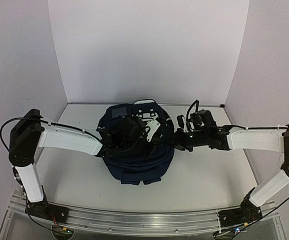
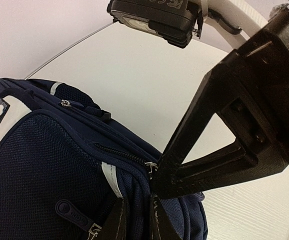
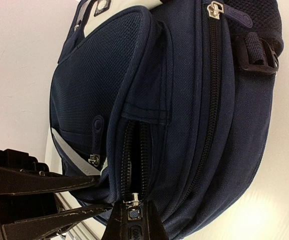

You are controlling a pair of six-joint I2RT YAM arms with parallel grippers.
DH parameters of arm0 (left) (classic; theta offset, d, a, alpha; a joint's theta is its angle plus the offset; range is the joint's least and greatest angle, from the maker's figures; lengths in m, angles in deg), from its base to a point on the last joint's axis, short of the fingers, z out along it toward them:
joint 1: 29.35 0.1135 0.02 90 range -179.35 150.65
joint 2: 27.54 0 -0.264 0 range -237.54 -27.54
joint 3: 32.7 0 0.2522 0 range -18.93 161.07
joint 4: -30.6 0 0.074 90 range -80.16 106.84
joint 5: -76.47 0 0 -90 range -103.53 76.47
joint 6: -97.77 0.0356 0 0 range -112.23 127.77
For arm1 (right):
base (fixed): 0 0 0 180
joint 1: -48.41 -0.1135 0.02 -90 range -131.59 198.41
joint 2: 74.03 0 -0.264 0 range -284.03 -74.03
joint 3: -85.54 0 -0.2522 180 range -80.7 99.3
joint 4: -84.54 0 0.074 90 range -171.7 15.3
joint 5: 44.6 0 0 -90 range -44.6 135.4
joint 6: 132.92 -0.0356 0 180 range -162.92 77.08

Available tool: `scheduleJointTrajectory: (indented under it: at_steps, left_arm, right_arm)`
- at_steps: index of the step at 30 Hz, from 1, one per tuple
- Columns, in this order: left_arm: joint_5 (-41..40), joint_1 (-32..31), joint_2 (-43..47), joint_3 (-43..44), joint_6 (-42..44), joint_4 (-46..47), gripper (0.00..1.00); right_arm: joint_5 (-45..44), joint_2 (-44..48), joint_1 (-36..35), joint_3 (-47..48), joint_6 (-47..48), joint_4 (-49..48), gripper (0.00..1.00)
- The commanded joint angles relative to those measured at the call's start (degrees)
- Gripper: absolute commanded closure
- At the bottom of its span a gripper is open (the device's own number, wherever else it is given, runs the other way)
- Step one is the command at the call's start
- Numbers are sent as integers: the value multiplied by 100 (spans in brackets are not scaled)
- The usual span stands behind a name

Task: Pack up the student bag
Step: Zip the student bag at the center of the board.

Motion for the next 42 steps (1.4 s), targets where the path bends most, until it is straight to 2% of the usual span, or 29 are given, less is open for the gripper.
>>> scheduleJointTrajectory:
  at_steps: [1, 9, 16, 20, 23, 27, 29, 31, 32, 34, 35, 39, 42]
  left_arm:
    - [-496, 24, 638, -684, -673, -1088, 100]
    - [-610, 22, 1026, -1177, -868, -1254, 100]
    - [-1233, 24, 1132, -1322, -929, -1621, 100]
    - [-909, 24, 1301, -1468, -826, -1495, 100]
    - [-653, 24, 1375, -1380, -735, -1518, 100]
    - [-596, 25, 1478, -1151, -735, -1612, 90]
    - [-578, 31, 1639, -1164, -773, -1494, 85]
    - [-543, 50, 1794, -1181, -871, -1445, 75]
    - [-478, 78, 1843, -1150, -934, -1465, 69]
    - [-158, 255, 1863, -968, -1195, -1773, 54]
    - [5, 338, 1854, -859, -1300, -1950, 46]
    - [228, 668, 1852, -442, -1730, -2621, 27]
    - [607, 1089, 2041, -477, -2006, -2741, 19]
  right_arm:
    - [-1390, 385, 349, 79, -259, 340, 100]
    - [-1447, 468, 385, 154, -287, 426, 100]
    - [-1230, 626, 402, 218, -302, 520, 100]
    - [-1121, 548, 401, 295, -169, 538, 100]
    - [-515, 267, 399, 504, 89, 536, 100]
    - [-3, 140, 325, 696, 408, 553, 100]
    - [-148, 211, 197, 732, 525, 605, 100]
    - [-510, 321, 181, 723, 582, 743, 99]
    - [-774, 357, 185, 743, 638, 862, 96]
    - [-1489, 382, 179, 793, 734, 1130, 69]
    - [-1853, 383, 177, 828, 748, 1260, 61]
    - [-2705, 488, 182, 902, 816, 1462, 36]
    - [-3074, 653, 231, 915, 953, 1524, 24]
